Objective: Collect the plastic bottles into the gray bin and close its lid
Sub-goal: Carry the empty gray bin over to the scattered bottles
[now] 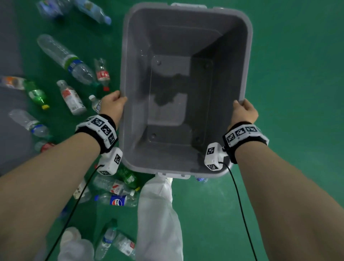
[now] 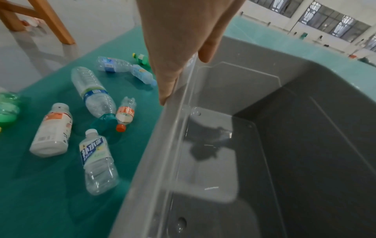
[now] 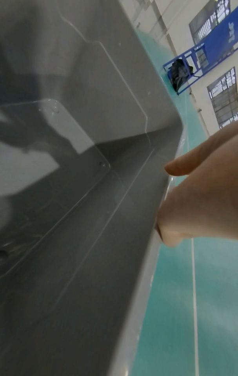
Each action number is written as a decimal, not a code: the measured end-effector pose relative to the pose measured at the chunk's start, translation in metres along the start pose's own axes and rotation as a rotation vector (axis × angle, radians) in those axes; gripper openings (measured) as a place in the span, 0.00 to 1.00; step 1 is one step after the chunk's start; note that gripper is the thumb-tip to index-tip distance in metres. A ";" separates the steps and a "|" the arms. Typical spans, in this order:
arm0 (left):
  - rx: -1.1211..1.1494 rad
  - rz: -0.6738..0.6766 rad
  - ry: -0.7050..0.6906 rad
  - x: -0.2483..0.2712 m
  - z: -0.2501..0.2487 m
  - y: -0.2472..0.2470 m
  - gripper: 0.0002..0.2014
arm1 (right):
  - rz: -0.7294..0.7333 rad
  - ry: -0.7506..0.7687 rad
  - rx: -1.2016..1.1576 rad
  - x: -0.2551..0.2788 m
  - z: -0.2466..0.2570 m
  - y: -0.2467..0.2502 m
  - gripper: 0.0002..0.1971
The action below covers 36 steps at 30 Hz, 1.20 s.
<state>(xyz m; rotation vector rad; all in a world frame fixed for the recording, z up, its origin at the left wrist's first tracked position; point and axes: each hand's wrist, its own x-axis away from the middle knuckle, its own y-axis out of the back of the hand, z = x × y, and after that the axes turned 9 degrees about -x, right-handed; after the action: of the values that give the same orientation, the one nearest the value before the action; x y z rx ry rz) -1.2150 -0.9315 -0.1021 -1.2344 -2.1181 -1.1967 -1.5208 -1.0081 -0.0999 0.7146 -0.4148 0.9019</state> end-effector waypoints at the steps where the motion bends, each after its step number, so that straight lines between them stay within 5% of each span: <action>1: -0.008 -0.008 -0.014 -0.005 0.005 -0.007 0.21 | 0.011 -0.016 -0.008 -0.009 -0.003 -0.004 0.05; 2: -0.015 -0.020 -0.019 -0.011 0.009 -0.016 0.21 | 0.015 -0.020 -0.016 -0.019 -0.006 -0.007 0.04; 6: -0.004 -0.054 -0.018 -0.031 0.016 -0.038 0.25 | 0.030 -0.031 -0.050 -0.048 -0.014 -0.018 0.23; 14: 0.006 -0.070 0.028 -0.055 0.028 -0.064 0.26 | 0.087 -0.091 0.024 -0.074 -0.030 -0.026 0.27; 18: 0.012 0.043 -0.010 -0.051 0.035 -0.062 0.29 | 0.087 -0.051 0.075 -0.068 -0.032 -0.026 0.30; 21: 0.021 0.096 0.005 -0.038 0.044 -0.058 0.27 | 0.086 -0.022 0.095 -0.052 -0.031 -0.024 0.30; 26: 0.077 -0.007 0.122 -0.001 0.073 -0.044 0.15 | 0.089 0.016 0.129 -0.012 -0.041 -0.018 0.25; 36: -0.022 -0.003 0.415 0.077 0.213 -0.007 0.13 | 0.294 -0.055 0.312 0.106 -0.137 0.017 0.14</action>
<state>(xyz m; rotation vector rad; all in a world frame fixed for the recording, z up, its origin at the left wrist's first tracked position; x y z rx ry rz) -1.2468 -0.7170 -0.1686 -0.8955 -1.8048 -1.3457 -1.4703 -0.8441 -0.1251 0.9821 -0.4396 1.2435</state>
